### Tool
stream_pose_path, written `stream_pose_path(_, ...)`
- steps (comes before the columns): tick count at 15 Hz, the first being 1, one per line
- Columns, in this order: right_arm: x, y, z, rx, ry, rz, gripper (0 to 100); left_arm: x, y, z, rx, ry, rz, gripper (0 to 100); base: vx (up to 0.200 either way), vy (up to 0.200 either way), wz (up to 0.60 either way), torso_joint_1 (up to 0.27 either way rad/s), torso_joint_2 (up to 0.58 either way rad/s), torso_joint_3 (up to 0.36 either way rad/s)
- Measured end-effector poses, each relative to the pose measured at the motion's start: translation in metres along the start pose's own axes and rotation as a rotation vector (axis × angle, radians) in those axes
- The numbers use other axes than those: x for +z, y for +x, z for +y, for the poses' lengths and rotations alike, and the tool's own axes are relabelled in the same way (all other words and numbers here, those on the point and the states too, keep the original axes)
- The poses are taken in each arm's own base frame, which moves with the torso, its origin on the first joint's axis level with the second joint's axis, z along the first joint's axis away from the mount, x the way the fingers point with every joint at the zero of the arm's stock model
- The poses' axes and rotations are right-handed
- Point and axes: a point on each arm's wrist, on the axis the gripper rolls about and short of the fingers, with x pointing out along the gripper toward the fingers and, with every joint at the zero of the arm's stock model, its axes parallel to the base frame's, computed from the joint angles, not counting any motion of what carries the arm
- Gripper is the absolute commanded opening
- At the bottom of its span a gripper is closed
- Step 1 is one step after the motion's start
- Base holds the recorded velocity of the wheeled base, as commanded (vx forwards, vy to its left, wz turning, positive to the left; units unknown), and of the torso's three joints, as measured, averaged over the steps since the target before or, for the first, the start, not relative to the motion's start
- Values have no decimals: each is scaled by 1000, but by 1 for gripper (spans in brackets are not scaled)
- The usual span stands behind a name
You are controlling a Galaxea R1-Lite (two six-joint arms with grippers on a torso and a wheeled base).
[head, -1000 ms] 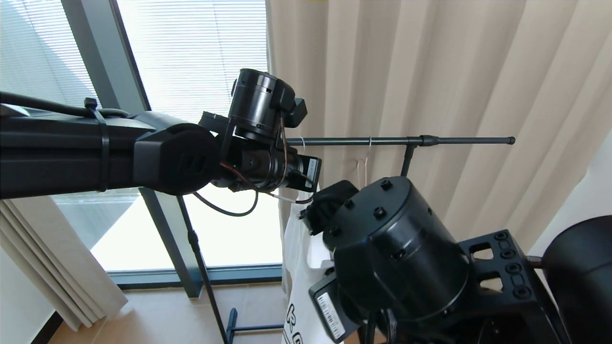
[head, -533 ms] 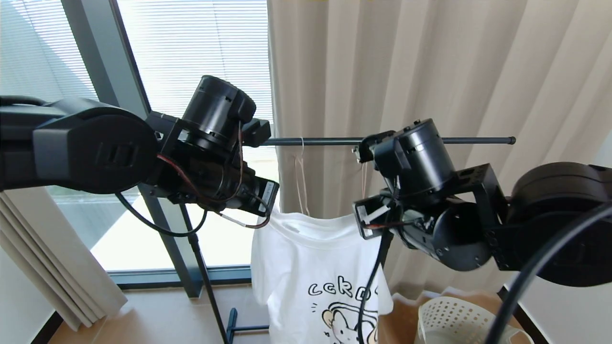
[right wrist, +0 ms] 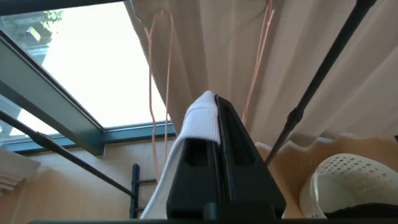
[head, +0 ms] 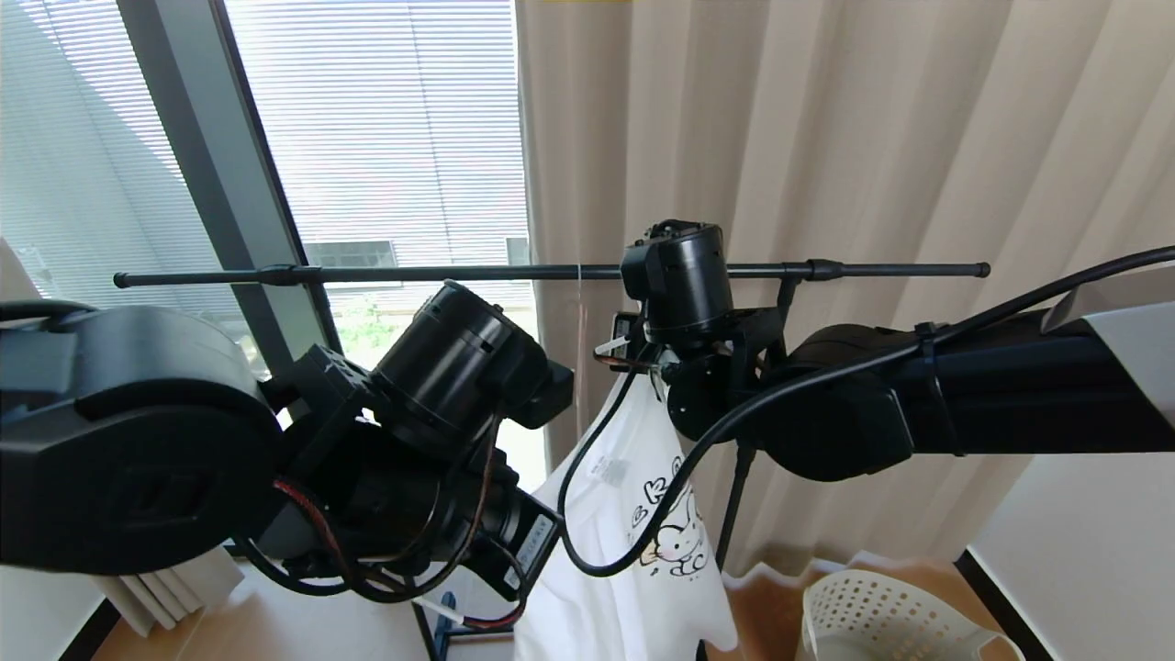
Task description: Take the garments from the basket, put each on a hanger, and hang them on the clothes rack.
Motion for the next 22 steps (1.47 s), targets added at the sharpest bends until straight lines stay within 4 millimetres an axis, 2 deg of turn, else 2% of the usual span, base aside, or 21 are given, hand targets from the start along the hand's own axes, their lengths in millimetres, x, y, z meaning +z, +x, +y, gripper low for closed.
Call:
stream_pose_path(4,-7,5,5,5,10,-1,0,12,-1,-36,-162,-145,-58,0,0,0,0,0,0,0)
stream_pose_path(8,-7,5,2,-3,1,4,0,13,6,-44,-154,-162,-45,0,0,0,0,0,0,0)
stream_pose_path(11,6,1,-16,-30,-30,0,0,7,12,-30,-11,-186,-45,0,0,0,0,0,0,0)
stream_pose_path(15,23,-16,-45,-59,-139,-5,0,13,16,8,166,-267,-75,0,0,0,0,0,0,0)
stream_pose_path(17,25,-30,-55,-59,-211,2,0,26,19,23,241,-310,-112,0,0,0,0,0,0,0)
stream_pose_path(22,9,-78,-53,32,-349,47,0,74,19,38,255,-367,-253,0,0,0,0,0,0,0)
